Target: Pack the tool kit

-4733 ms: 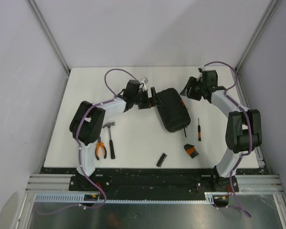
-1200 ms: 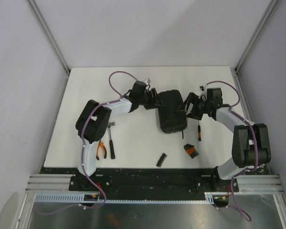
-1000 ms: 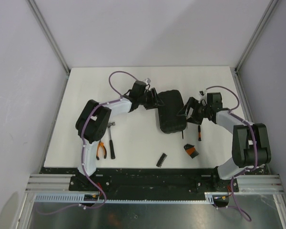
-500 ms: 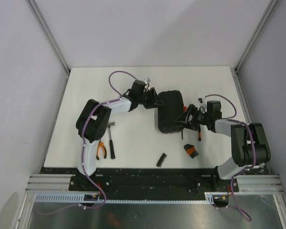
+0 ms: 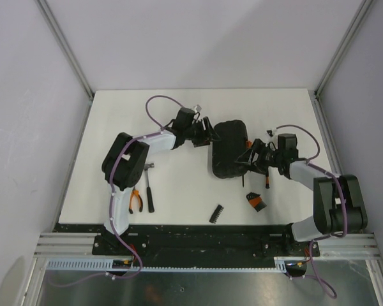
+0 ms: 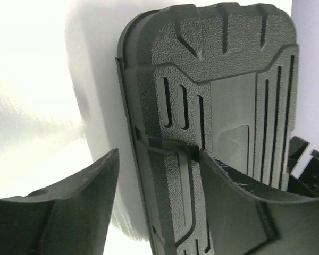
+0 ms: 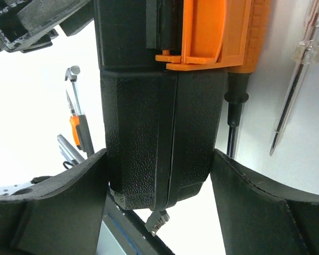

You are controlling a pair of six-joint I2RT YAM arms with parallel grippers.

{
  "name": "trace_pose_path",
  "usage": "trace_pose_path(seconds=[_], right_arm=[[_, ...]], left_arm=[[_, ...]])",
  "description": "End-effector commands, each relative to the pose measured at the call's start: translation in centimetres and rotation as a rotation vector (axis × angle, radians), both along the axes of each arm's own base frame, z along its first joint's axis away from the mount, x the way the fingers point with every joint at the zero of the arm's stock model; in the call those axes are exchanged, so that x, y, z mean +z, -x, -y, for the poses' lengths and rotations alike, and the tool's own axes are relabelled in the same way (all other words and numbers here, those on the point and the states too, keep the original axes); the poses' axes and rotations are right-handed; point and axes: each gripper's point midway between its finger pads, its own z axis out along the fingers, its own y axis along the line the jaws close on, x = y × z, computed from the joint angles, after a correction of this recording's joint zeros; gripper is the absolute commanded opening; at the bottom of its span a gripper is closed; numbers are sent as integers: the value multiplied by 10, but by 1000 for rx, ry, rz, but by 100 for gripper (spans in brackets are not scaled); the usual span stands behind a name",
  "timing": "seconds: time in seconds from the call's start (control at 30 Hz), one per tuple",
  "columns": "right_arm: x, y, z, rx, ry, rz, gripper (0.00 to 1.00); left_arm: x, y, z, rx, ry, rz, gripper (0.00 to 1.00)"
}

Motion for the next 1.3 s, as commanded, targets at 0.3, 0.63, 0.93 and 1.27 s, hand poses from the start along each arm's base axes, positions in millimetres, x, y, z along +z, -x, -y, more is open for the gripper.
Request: trace_pose_path(seconds=[0.3, 0.63, 0.93, 1.27], right_arm=[[80, -15, -6, 78, 270, 228, 0], [57, -2, -17, 149, 675, 201, 0], [54, 1, -16, 161, 1069, 328, 0], [54, 8, -42, 212, 1177, 392, 0]], left_arm=[[79, -7, -41, 61, -63, 163, 96], [116, -14, -63, 102, -79, 251, 99], [112, -11, -79, 136, -96, 244, 100], [114, -2, -82, 99, -67, 230, 99]])
